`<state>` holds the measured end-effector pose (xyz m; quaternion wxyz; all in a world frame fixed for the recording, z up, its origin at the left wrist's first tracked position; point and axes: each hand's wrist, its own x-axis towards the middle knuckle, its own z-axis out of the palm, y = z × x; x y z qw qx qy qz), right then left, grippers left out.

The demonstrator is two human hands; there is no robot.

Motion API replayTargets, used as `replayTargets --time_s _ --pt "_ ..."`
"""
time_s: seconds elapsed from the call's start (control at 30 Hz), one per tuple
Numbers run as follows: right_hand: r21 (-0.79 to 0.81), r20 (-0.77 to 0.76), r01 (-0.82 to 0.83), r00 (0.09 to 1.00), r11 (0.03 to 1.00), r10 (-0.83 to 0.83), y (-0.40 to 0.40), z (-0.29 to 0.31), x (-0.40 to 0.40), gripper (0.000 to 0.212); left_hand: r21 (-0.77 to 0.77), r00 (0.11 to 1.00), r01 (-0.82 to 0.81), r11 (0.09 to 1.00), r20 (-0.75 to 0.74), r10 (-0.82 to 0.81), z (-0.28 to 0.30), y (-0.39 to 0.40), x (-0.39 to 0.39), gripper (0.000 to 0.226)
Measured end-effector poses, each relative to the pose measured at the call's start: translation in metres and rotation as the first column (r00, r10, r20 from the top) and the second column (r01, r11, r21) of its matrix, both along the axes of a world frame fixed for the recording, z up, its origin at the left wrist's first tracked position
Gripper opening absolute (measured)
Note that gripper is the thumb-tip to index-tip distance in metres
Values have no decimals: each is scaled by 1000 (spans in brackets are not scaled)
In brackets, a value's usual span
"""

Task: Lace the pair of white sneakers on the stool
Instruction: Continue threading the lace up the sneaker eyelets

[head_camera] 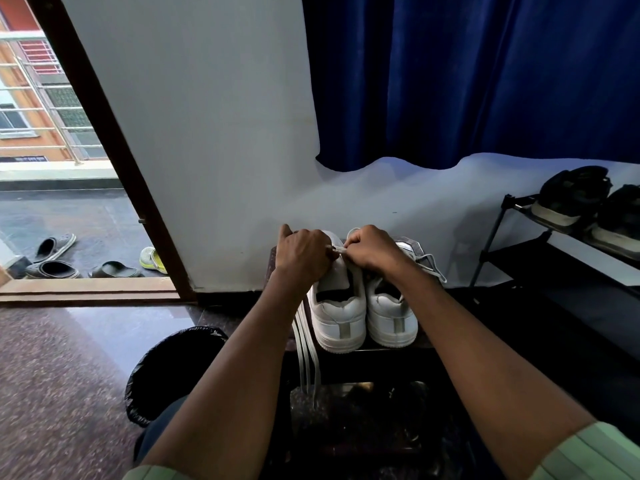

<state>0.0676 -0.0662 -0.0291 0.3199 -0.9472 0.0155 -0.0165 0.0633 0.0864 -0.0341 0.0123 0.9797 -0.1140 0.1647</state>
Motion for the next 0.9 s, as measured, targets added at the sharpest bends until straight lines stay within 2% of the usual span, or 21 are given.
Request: replayTargets --time_s 0.03,0.07,0.1,0.13,0.17,0.2,0.23,0.27,0.3,0.33,0.4,0.43,0.47,0.57,0.6,0.63,0.7,0.8,0.9 --pt "0 0 -2 1000 1000 2 0 0 0 20 -37 1000 -13 999 -2 13 -1 1 1 22" --pt "0 -2 -5 1000 1000 5 0 0 0 21 -140 1000 -2 990 10 3 0 1 0 21" --pt "-1 -3 -10 1000 1000 10 -1 1 0 22 -289 999 37 957 37 -27 -2 -2 0 19" --pt "-4 -4 -14 1000 1000 14 -1 1 0 23 -481 998 67 874 52 -48 -2 -4 -1 18" --pt "-7 -5 -15 1000 1000 15 -1 2 0 24 -689 996 87 719 45 -78 2 -6 0 22" --pt "-10 -7 -17 1000 1000 17 -1 3 -1 25 -879 988 112 463 50 -144 7 -7 1 29" --pt "-12 -10 -21 1000 1000 21 -1 3 -1 25 -978 979 105 183 69 -193 9 -6 4 33" --pt "-15 -16 -26 1000 1000 26 -1 3 -1 26 -998 978 62 18 57 -203 11 -5 7 34" --pt "-20 -20 -31 999 999 31 -1 3 -1 27 -999 981 47 5 46 -191 10 -2 11 33" --pt "-23 -22 -33 999 999 32 -1 3 -1 28 -994 984 42 104 23 -177 9 1 15 30" --pt "-23 -21 -30 999 999 30 0 3 -1 27 -908 991 12 418 -44 -123 2 2 18 28" --pt "-23 -19 -27 999 999 27 0 3 -1 26 -860 996 -17 511 -61 -70 -5 1 20 30" --pt "-22 -9 -23 1000 1000 23 0 2 -1 25 -853 996 -57 519 -84 -30 -8 1 18 29" --pt "0 76 10 997 1000 -10 -2 2 -1 22 -926 967 -253 281 -246 61 -11 2 21 36" --pt "-4 122 5 993 1000 -5 -4 3 -2 21 -899 939 -345 269 -331 96 -10 4 22 44" --pt "-15 160 -21 987 1000 23 -5 4 -2 25 -840 898 -441 316 -415 149 -9 6 22 56" --pt "-57 171 -117 977 991 125 -9 9 -3 39 -681 830 -552 481 -504 240 -9 10 19 78" --pt "-105 129 -205 967 973 217 -14 12 3 42 -597 848 -457 659 -516 122 -6 8 12 91" --pt "-164 113 -236 960 958 256 -18 9 11 41 -544 855 -398 738 -512 84 -5 7 11 93"
